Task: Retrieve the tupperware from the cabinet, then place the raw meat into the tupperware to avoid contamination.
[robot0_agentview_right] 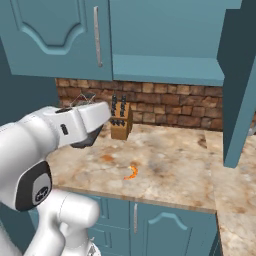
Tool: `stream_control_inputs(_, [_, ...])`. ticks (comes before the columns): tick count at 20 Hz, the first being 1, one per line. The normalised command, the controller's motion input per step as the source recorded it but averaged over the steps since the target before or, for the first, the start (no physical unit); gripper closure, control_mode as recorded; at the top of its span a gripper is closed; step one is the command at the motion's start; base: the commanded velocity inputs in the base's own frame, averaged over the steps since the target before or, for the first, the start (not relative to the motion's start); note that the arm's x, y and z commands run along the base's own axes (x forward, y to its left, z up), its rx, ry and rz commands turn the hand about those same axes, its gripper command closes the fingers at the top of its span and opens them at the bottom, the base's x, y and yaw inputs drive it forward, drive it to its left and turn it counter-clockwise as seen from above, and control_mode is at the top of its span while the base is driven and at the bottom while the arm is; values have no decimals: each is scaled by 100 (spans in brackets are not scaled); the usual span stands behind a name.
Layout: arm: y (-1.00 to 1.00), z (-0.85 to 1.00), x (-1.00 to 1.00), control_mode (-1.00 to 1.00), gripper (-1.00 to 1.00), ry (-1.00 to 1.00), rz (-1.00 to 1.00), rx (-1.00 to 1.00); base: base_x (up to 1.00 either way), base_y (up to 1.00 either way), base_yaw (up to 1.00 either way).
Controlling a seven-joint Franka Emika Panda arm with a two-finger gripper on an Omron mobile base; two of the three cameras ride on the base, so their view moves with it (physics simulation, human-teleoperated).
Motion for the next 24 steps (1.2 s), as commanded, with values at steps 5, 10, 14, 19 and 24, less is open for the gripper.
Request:
stream_control_inputs(5, [31,0,-7,-100,-100,0,31,18,0,0,0])
stream_control_inputs(10, [40,0,1,-100,-100,0,30,19,0,0,0])
stream_control_inputs(14, [44,2,11,-100,-100,-5,25,18,0,0,0])
stream_control_inputs(19, [41,4,21,-100,-100,-21,13,10,0,0,0])
stream_control_inputs(24, [38,0,27,-100,-100,-28,1,1,0,0,0])
